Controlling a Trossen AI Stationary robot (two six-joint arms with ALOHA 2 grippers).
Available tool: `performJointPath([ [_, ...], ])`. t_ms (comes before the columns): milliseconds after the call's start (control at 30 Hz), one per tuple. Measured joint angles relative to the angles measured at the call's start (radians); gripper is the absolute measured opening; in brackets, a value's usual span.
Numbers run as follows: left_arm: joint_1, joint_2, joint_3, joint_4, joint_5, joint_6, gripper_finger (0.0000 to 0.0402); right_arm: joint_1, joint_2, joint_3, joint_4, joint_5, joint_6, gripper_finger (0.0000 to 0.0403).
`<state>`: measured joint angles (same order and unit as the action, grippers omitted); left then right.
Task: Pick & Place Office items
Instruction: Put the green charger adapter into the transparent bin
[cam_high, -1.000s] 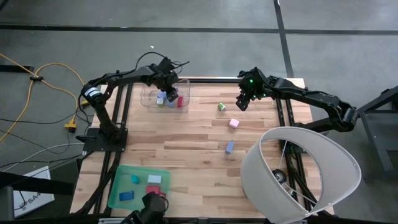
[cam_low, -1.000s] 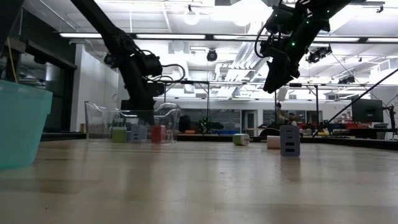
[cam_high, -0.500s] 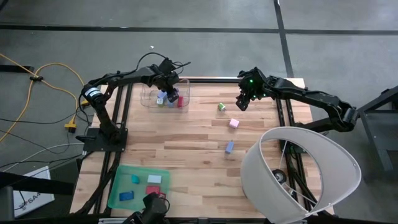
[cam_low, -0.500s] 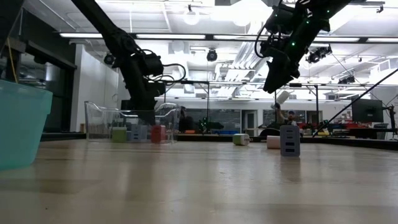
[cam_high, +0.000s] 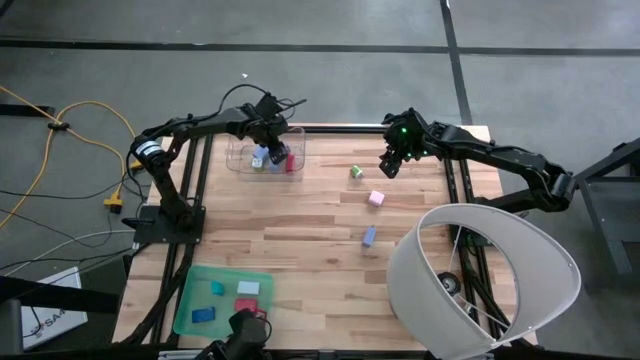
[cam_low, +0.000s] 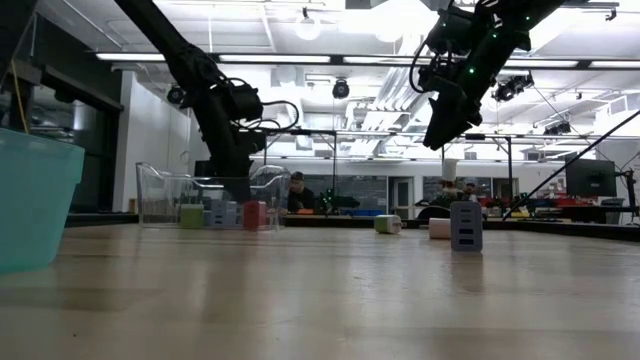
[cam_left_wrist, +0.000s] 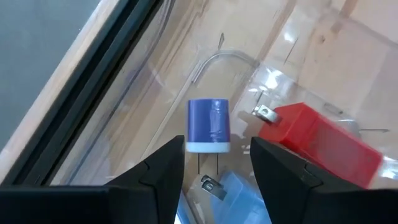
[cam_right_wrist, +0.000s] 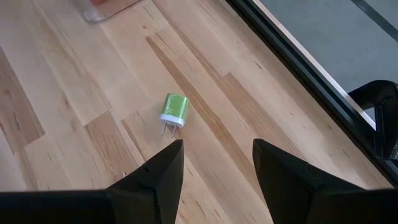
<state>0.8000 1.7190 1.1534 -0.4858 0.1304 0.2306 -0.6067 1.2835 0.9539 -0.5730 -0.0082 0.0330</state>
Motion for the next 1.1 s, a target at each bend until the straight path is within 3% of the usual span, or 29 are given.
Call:
performJointPath([
  [233, 0.003, -0.083, 0.0, -0.006, 0.007, 0.0, 0.0177, 0.0, 0.0, 0.0, 0.0, -0.002, 0.0, 0.018],
  [400, -0.022, -0.15, 0.0, -0.025, 0.088, -0.028, 0.0177, 0.0, 0.0, 0.0, 0.0, -0.003, 0.0, 0.018],
  [767, -0.183, -0.24, 0.001, -0.03, 0.102, -0.048, 0.0177, 0.004, 0.0, 0.0, 0.0, -0.003, 0.024, 0.018],
  [1000, -0.296, -0.252, 0.001, -0.032, 0.101, -0.076, 0.0177, 0.102, 0.0, 0.0, 0.02, 0.013, -0.008, 0.018],
  [1100, -0.344, -0.252, 0.001, -0.04, 0.097, -0.091, 0.0177, 0.176, 0.0, 0.0, 0.037, 0.089, -0.01, 0.018],
])
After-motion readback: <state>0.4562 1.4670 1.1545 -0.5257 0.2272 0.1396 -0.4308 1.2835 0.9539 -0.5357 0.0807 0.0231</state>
